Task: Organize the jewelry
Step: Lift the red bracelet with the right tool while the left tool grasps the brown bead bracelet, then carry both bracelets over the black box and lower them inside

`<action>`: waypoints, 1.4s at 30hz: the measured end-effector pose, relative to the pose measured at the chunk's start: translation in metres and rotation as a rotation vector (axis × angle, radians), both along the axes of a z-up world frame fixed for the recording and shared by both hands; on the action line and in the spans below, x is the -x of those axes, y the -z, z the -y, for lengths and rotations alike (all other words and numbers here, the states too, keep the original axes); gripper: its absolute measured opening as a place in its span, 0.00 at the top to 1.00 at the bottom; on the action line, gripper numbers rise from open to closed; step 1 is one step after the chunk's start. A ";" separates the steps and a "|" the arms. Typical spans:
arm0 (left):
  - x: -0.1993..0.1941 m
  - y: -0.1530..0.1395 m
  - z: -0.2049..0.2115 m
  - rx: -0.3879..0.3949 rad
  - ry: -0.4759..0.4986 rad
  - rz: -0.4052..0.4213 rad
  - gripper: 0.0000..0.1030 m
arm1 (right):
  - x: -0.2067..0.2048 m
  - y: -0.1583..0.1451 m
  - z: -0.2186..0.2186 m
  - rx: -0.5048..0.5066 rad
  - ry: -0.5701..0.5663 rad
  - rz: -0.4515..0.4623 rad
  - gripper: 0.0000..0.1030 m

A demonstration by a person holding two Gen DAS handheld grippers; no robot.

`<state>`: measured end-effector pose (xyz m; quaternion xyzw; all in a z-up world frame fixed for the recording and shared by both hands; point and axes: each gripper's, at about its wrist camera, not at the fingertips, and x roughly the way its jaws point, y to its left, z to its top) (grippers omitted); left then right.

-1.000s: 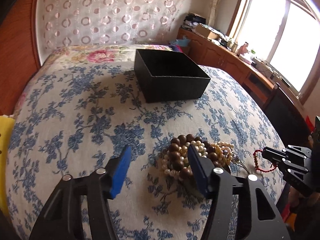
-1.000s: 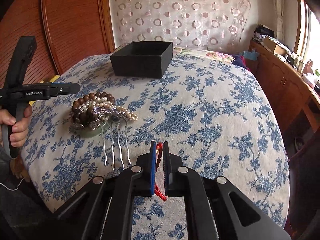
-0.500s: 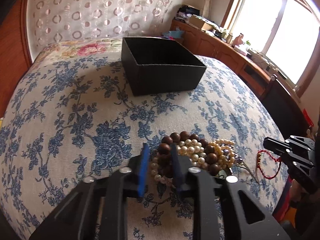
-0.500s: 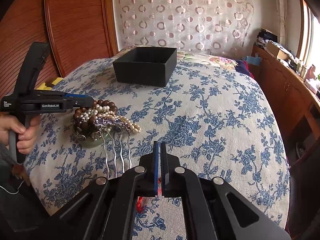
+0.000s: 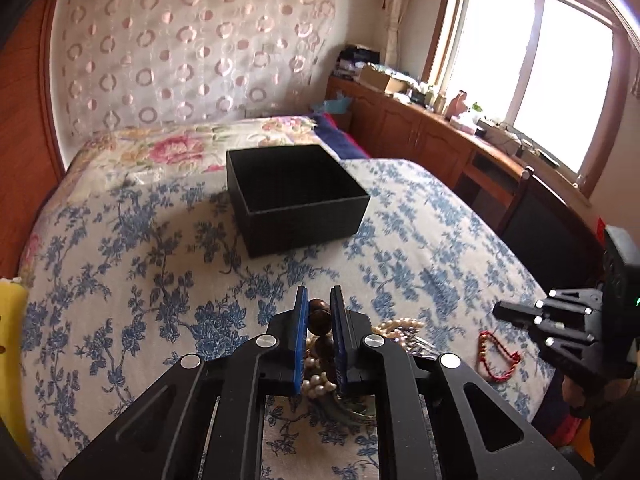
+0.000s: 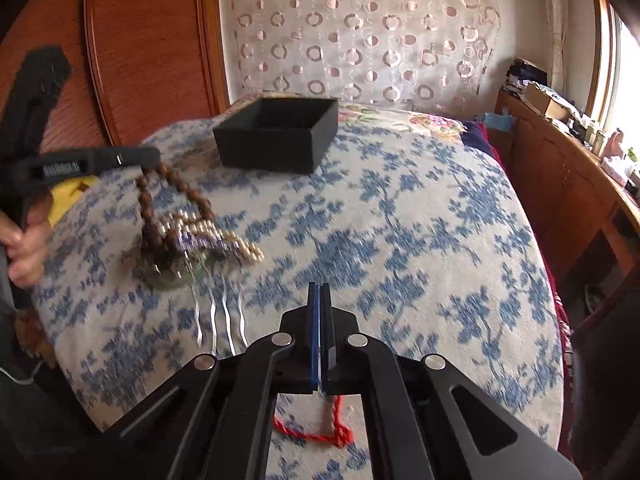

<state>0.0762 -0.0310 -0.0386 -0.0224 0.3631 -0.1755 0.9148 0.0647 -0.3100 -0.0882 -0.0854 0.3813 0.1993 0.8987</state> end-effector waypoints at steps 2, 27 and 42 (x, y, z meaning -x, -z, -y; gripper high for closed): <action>0.003 -0.005 0.000 0.009 0.002 0.012 0.90 | 0.005 0.005 0.003 0.017 -0.004 -0.011 0.96; -0.004 -0.052 -0.007 -0.035 -0.044 0.147 0.90 | -0.021 0.011 -0.003 0.053 -0.056 -0.020 0.97; -0.048 -0.073 -0.016 -0.077 -0.072 0.162 0.90 | -0.110 -0.044 -0.055 0.018 -0.064 0.137 0.97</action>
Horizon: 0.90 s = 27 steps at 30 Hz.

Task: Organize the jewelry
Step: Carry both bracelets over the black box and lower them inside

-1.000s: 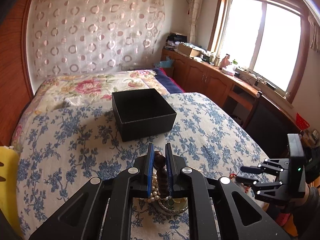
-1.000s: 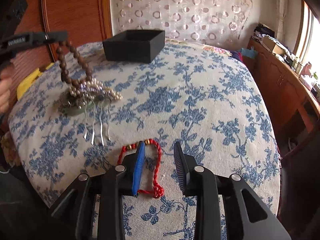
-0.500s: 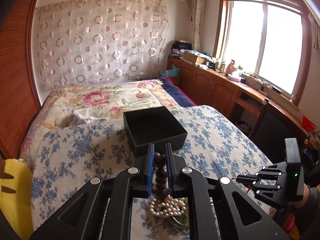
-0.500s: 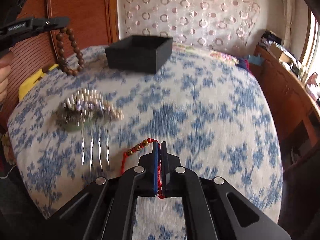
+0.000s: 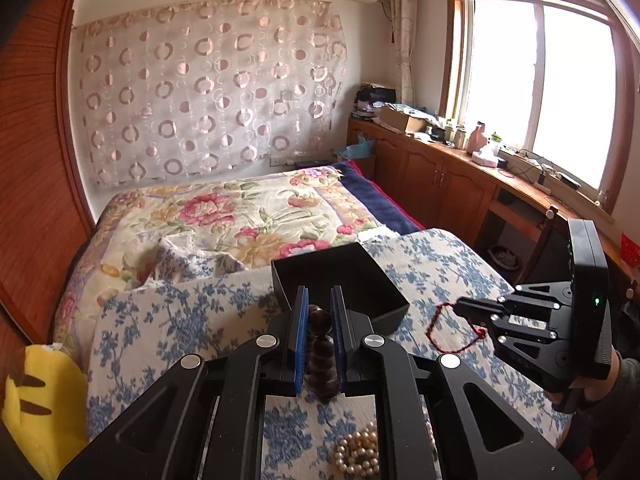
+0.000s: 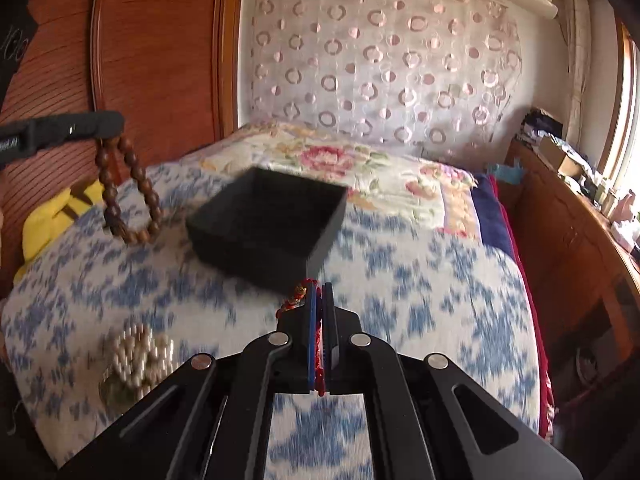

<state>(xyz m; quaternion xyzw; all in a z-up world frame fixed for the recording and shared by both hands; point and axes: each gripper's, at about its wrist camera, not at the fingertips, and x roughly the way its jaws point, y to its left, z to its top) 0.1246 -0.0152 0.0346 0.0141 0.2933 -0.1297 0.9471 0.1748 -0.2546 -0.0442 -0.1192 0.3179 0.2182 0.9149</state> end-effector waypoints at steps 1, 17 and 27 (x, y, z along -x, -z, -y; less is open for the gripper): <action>-0.005 -0.001 0.000 -0.002 -0.001 -0.002 0.90 | -0.004 -0.002 -0.003 -0.004 0.000 0.005 0.97; -0.060 -0.001 0.025 -0.016 0.009 -0.016 0.90 | -0.042 -0.011 -0.016 -0.015 0.006 0.016 0.97; -0.080 0.019 0.032 -0.028 -0.011 -0.072 0.89 | -0.058 -0.011 -0.025 -0.039 -0.010 -0.004 0.97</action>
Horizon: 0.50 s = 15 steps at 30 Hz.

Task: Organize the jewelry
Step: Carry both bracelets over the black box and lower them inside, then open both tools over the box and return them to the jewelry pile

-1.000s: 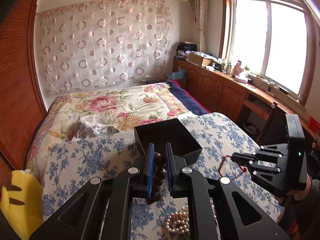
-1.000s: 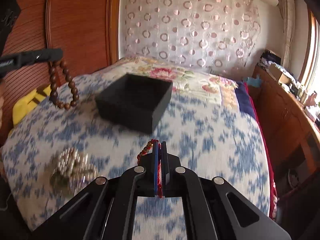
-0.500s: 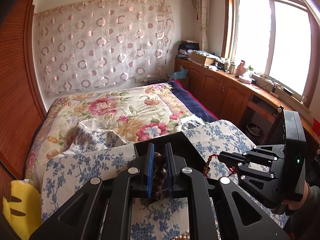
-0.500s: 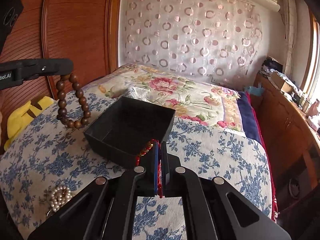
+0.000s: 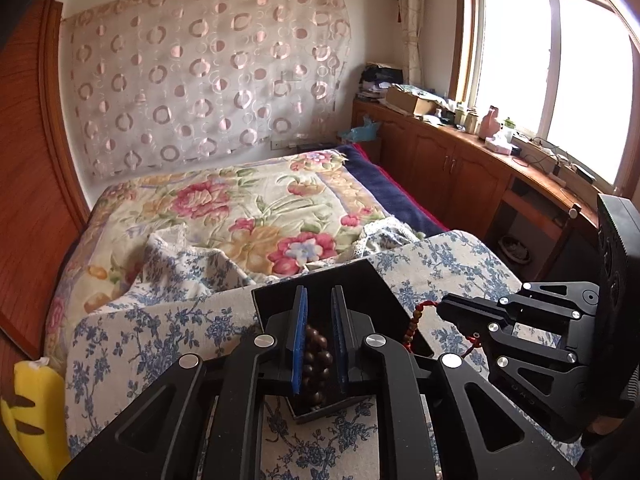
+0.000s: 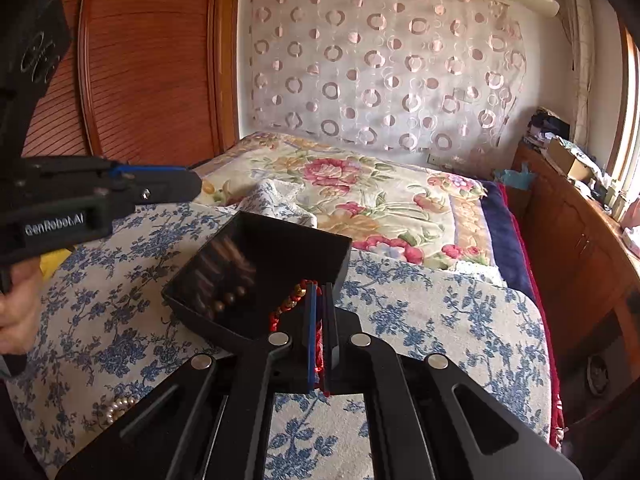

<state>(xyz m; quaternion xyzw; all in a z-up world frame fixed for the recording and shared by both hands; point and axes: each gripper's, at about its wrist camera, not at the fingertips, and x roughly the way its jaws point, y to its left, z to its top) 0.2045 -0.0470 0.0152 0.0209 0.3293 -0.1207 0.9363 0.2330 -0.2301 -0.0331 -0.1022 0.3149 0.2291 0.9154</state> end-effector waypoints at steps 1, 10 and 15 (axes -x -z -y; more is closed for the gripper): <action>0.001 0.000 -0.001 -0.003 -0.001 0.004 0.89 | -0.001 0.000 -0.001 -0.001 -0.004 0.000 0.97; 0.020 0.004 -0.021 -0.007 -0.016 0.011 0.79 | -0.022 0.008 -0.025 -0.028 -0.040 -0.036 0.97; 0.033 0.014 -0.032 -0.003 -0.017 -0.009 0.71 | -0.035 0.018 -0.030 -0.051 -0.049 -0.107 0.90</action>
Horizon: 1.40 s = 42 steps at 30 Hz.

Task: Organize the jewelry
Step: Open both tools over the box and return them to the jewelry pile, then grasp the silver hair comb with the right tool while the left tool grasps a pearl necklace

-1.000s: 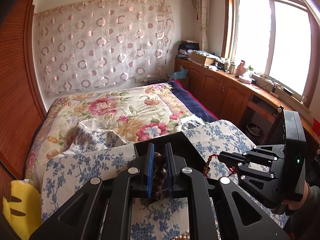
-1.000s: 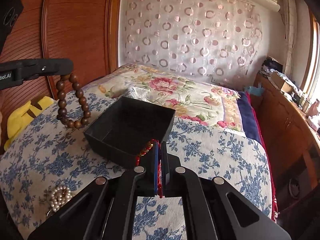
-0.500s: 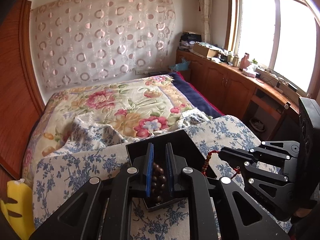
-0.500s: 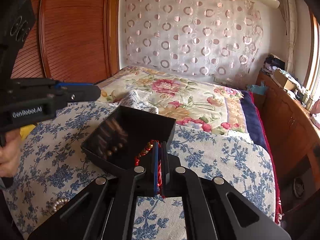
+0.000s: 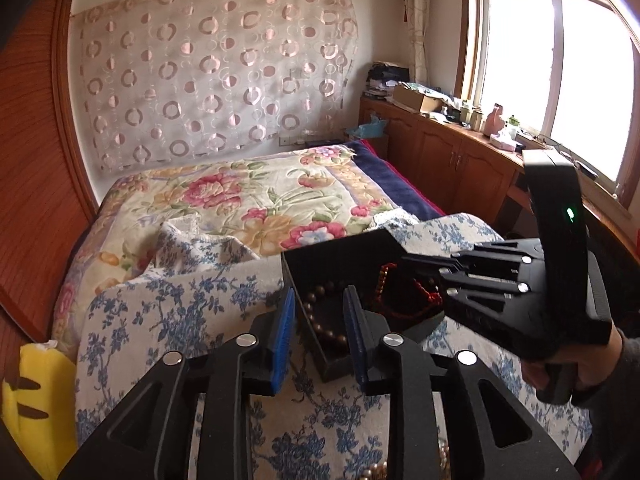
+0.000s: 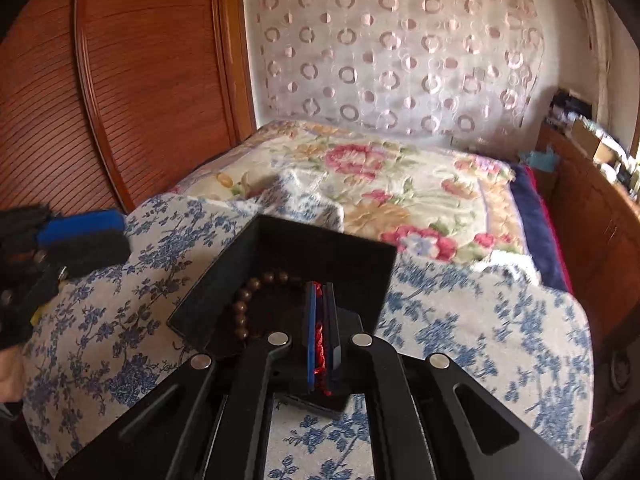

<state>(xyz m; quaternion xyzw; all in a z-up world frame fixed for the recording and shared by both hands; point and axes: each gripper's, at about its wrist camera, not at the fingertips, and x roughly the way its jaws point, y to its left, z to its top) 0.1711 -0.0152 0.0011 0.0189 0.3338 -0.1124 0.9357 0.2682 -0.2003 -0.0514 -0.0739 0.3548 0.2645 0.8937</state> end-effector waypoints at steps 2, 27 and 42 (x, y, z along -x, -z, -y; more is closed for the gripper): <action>0.008 0.005 -0.003 -0.002 0.004 0.002 0.64 | 0.002 0.001 0.000 0.002 -0.001 -0.001 0.70; 0.082 0.071 -0.005 -0.010 0.020 -0.102 0.29 | 0.125 0.022 0.046 0.017 -0.038 0.006 0.60; 0.110 0.087 -0.016 0.009 0.012 -0.142 0.29 | 0.185 0.036 0.061 -0.003 -0.045 -0.044 0.60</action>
